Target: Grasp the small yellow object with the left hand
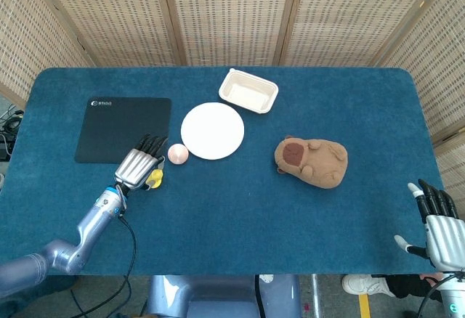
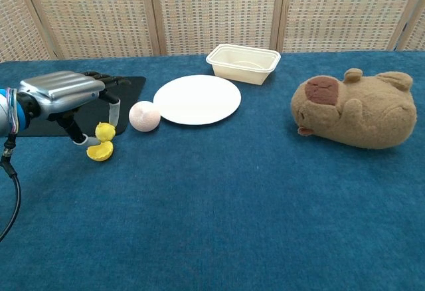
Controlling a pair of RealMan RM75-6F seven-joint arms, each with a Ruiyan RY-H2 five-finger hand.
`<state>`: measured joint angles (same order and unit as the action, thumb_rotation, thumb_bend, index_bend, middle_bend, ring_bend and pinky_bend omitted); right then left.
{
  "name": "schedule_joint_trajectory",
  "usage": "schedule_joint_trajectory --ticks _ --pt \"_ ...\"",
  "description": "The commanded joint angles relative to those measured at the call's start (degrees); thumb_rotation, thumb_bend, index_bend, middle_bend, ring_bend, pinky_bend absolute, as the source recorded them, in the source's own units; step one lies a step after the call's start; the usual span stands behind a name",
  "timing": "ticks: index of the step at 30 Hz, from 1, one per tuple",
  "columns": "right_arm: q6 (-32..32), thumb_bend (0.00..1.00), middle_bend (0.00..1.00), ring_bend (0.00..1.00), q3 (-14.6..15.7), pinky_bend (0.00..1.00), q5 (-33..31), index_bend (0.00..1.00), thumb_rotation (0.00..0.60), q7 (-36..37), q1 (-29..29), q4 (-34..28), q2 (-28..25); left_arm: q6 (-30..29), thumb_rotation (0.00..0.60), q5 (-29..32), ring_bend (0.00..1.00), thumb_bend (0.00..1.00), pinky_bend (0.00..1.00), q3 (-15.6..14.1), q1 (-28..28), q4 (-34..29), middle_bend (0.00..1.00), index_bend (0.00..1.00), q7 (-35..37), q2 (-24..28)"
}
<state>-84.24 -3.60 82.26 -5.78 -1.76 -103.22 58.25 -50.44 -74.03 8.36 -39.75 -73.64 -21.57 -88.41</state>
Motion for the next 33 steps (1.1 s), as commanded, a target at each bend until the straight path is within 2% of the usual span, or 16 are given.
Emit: schedule_joint_trajectory --ticks 1,13,17,19,22,27,33 --pt "-0.1 0.00 0.00 0.00 0.0 0.00 0.1 0.06 0.600 0.2 0.1 -0.1 -0.1 -0.2 0.600 0.4 0.00 0.29 0.00 -0.4 -0.1 0.5 0.00 0.52 0.0 -0.7" --pt "-0.6 0.00 0.00 0.00 0.3 0.00 1.1 0.06 0.600 0.4 0.2 0.0 -0.1 -0.7 0.600 4.5 0.00 0.28 0.00 -1.8 0.5 -0.5 0.00 0.49 -5.7 -0.6" --pt "-0.9 0.00 0.00 0.00 0.3 0.00 1.2 0.06 0.600 0.2 0.2 0.0 0.0 -0.8 0.600 4.4 0.00 0.25 0.00 -2.0 0.3 0.1 0.00 0.36 -5.0 -1.2" --pt "-0.9 0.00 0.00 0.00 0.2 0.00 1.1 0.06 0.600 0.1 0.2 0.0 0.1 -0.9 0.600 4.0 0.00 0.20 0.00 -2.2 0.2 0.4 0.00 0.22 -4.4 -1.2" --pt "-0.7 0.00 0.00 0.00 0.2 0.00 1.0 0.06 0.600 0.1 0.1 0.1 0.1 -1.1 0.600 3.4 0.00 0.15 0.00 -2.5 0.3 0.2 0.00 0.07 -3.2 -0.8" --pt "-0.9 0.00 0.00 0.00 0.2 0.00 1.1 0.06 0.600 0.3 0.2 0.0 0.0 -3.9 0.600 0.6 0.00 0.14 0.00 -2.8 1.2 -2.6 0.00 0.02 0.1 2.0" --pt "-1.1 0.00 0.00 0.00 0.4 0.00 1.6 0.06 0.600 0.6 0.3 -0.3 -0.2 -13.6 0.600 -5.2 0.00 0.12 0.00 -3.1 5.6 -10.2 0.00 0.00 6.4 10.1"
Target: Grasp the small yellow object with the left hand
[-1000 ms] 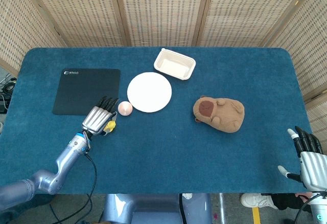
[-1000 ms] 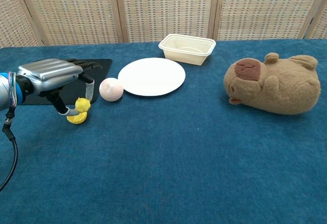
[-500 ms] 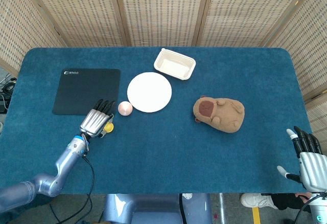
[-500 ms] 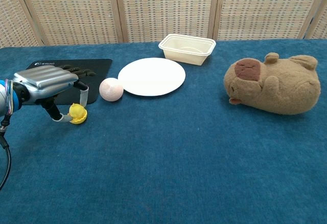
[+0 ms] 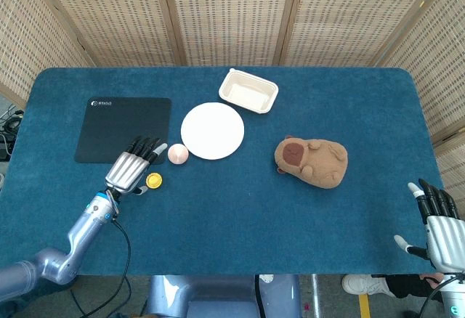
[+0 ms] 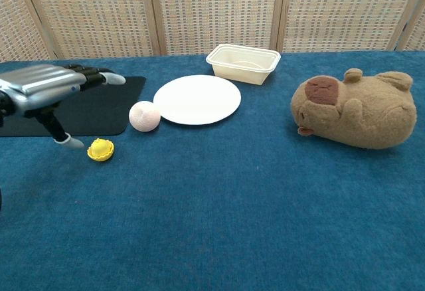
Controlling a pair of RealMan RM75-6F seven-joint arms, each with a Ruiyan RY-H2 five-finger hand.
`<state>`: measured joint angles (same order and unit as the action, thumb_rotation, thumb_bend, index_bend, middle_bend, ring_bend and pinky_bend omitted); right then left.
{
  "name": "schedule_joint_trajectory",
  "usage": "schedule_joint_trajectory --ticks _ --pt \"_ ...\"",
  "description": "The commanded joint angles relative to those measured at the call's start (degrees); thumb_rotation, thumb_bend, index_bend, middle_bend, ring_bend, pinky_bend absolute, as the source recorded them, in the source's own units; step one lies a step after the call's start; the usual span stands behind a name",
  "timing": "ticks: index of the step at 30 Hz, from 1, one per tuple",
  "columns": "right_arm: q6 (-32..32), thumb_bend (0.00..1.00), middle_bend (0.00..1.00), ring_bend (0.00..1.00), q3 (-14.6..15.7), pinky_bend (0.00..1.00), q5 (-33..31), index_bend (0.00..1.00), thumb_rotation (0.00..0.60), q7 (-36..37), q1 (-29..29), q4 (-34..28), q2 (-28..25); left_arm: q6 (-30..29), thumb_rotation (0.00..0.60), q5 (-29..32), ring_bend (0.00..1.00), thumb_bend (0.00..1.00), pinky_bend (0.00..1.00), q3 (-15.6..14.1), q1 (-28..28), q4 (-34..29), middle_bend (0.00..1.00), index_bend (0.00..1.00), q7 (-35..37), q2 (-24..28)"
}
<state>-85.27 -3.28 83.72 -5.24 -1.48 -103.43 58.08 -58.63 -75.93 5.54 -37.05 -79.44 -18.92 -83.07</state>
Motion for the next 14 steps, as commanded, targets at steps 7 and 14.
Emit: schedule_joint_trajectory --ticks 7,14 --pt "-0.7 0.00 0.00 0.00 0.6 0.00 1.4 0.06 0.600 0.3 0.4 -0.6 -0.3 -18.8 0.600 -1.0 0.00 0.09 0.00 -3.4 15.6 -14.6 0.00 0.00 9.0 15.5" --pt "-0.7 0.00 0.00 0.00 0.6 0.00 1.7 0.06 0.600 0.3 0.3 -0.1 -0.2 -29.8 0.600 -2.9 0.00 0.10 0.00 -8.3 26.6 -20.2 0.00 0.00 12.2 20.1"
